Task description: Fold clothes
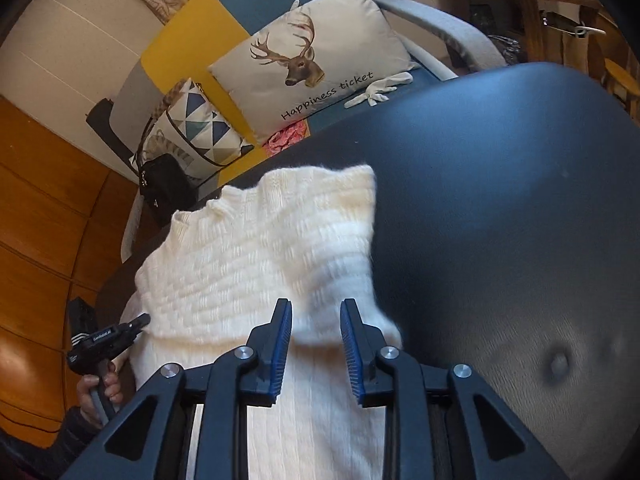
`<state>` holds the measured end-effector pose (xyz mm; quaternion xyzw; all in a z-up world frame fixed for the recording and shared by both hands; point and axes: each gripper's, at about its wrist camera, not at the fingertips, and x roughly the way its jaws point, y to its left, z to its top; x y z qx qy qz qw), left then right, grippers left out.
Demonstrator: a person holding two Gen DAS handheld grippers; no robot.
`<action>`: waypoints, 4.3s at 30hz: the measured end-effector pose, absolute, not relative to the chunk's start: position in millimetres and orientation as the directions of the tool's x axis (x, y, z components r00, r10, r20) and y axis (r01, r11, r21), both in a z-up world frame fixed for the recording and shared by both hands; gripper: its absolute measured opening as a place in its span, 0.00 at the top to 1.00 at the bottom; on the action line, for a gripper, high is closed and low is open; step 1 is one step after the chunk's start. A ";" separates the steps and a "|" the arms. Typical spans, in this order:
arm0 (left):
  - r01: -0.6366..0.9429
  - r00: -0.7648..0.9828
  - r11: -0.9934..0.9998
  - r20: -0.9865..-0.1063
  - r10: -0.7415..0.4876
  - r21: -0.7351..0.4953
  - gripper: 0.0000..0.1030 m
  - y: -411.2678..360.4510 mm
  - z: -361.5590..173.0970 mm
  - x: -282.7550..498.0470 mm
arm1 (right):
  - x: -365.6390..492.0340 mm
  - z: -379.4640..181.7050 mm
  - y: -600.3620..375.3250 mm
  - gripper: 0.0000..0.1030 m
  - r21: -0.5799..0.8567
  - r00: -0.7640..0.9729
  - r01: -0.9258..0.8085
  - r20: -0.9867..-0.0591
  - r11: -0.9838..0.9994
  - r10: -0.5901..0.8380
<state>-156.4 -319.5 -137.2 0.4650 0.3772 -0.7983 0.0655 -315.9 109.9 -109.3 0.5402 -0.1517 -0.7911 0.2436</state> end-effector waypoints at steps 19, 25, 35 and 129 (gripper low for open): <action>0.398 -0.596 -0.734 -0.763 0.249 -0.550 0.91 -319.8 -139.1 -157.9 | -339.4 -136.7 82.9 0.83 0.281 -0.302 0.315 -0.876 -0.907 -0.376; 0.398 -0.607 -0.755 -0.767 0.209 -0.521 0.90 -313.3 -132.1 -156.3 | -325.7 -126.2 123.4 0.76 0.612 -0.310 0.127 -0.723 -0.781 -0.617; 0.416 -0.617 -0.790 -0.778 0.120 -0.451 0.92 -298.7 -115.6 -154.2 | -276.2 -158.5 128.0 0.72 0.719 -0.385 -0.065 -0.658 -0.692 -0.647; 0.417 -0.640 -0.619 -0.698 0.320 -0.666 0.67 -237.9 -130.7 -90.7 | -259.2 -190.4 165.7 0.63 0.922 -0.519 -0.253 -0.384 -0.292 -0.763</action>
